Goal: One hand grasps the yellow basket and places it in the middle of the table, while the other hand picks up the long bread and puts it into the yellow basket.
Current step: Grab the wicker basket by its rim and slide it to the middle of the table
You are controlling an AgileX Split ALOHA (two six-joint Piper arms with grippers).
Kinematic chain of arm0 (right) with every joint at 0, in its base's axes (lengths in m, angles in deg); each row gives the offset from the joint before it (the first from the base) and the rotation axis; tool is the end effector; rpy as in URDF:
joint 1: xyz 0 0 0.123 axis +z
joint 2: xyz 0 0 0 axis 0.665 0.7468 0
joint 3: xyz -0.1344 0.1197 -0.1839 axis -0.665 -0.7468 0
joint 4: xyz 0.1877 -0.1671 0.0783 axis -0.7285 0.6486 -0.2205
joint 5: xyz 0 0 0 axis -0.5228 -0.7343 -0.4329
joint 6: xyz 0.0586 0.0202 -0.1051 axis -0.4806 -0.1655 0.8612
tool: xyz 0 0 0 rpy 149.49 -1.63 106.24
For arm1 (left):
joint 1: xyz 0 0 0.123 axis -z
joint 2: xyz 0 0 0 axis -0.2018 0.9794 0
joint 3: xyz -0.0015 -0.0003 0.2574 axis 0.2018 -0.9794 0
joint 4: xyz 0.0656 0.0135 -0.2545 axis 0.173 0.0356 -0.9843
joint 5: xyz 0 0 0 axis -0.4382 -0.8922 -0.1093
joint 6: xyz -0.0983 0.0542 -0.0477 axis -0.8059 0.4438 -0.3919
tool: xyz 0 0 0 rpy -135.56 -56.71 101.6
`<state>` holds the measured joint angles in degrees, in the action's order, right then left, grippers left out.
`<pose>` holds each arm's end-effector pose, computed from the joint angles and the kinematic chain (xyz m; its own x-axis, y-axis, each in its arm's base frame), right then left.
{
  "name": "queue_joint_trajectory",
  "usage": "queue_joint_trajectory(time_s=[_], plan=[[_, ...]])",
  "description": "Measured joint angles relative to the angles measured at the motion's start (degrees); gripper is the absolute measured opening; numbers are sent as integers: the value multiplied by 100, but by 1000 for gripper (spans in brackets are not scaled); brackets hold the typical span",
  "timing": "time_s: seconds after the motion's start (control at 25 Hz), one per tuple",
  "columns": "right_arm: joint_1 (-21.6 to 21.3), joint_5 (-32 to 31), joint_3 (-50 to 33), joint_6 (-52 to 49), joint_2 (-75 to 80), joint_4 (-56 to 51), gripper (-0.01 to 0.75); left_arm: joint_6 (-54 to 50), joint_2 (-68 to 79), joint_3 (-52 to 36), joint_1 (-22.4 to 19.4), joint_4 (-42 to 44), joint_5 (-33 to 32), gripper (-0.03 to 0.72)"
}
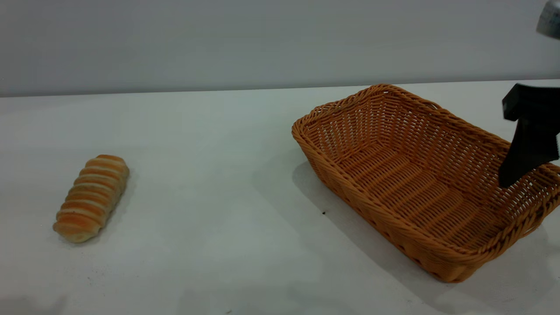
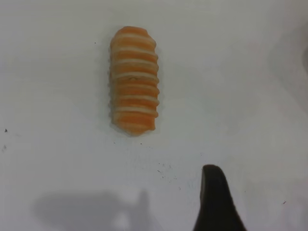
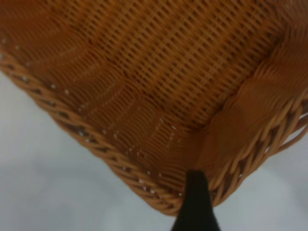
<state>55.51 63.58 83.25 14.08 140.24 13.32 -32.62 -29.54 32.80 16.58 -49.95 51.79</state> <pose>0.2601 0.0753 0.0994 -0.8995 0.3331 -0.2828 0.2549 0.9256 0.2797 0.2196 -0.0286 0.2090 -0.6578 -0.1496 -0.7382 0.0108 0.9781 -0.2078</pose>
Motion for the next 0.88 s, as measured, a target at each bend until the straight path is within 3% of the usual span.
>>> queue_joint_trajectory(time_s=[0.88], plan=[[0, 1061, 55, -210, 1574, -121, 564, 12, 0, 0, 0, -7, 0, 523]])
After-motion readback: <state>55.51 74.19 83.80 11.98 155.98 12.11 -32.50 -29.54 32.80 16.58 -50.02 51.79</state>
